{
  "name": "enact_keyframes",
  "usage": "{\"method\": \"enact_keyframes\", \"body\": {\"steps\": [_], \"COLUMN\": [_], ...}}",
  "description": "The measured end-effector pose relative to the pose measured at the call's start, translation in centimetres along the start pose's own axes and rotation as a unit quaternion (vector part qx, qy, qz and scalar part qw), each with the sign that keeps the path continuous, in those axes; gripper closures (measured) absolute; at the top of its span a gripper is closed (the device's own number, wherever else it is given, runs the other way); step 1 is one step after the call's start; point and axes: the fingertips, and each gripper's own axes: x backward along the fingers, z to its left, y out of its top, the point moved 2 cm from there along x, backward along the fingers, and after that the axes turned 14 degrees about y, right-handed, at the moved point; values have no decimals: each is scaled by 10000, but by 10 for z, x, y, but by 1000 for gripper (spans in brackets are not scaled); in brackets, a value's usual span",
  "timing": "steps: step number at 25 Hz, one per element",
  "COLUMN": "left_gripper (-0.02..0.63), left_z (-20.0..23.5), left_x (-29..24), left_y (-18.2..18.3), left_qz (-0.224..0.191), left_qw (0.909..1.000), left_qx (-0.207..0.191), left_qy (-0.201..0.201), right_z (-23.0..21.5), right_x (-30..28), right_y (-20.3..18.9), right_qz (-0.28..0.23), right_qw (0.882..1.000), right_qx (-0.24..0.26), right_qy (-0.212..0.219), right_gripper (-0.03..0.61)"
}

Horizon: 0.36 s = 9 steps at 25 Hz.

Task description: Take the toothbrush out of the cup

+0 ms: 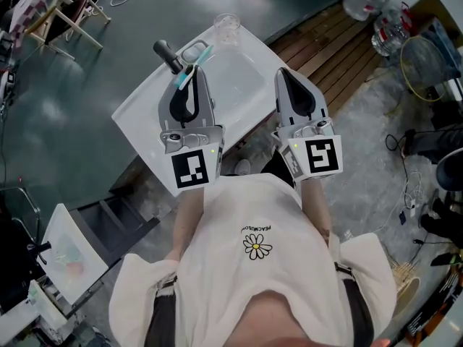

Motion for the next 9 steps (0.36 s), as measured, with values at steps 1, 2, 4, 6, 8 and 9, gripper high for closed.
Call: {"method": "enact_keyframes", "body": {"steps": [1,2,4,6,8,9], "left_gripper": [583,583,583,583,583,583], "left_z": [0,0,0,0,0,-1], "left_x": [0,0,0,0,1,1], "left_y": [-1,-2,-5,-7,-9,-9], "left_qz": [12,22,43,60,61,59], "left_qw": [10000,10000,10000,10000,10000,10000], "left_qx": [6,12,20,18,12,8], "left_qy": [-9,-19,-18,0,4,2], "right_z": [0,1,1,1,0,0], "right_x": [0,1,1,2,3,3], "right_y": [0,-1,-3,-5,-6,-7], "right_qz": [6,13,37,59,74,83], "right_qw": [10000,10000,10000,10000,10000,10000], "right_qx": [5,11,16,18,29,36], "right_qy": [0,-2,-18,-29,-34,-36], "right_gripper": [580,580,580,580,580,580]}}
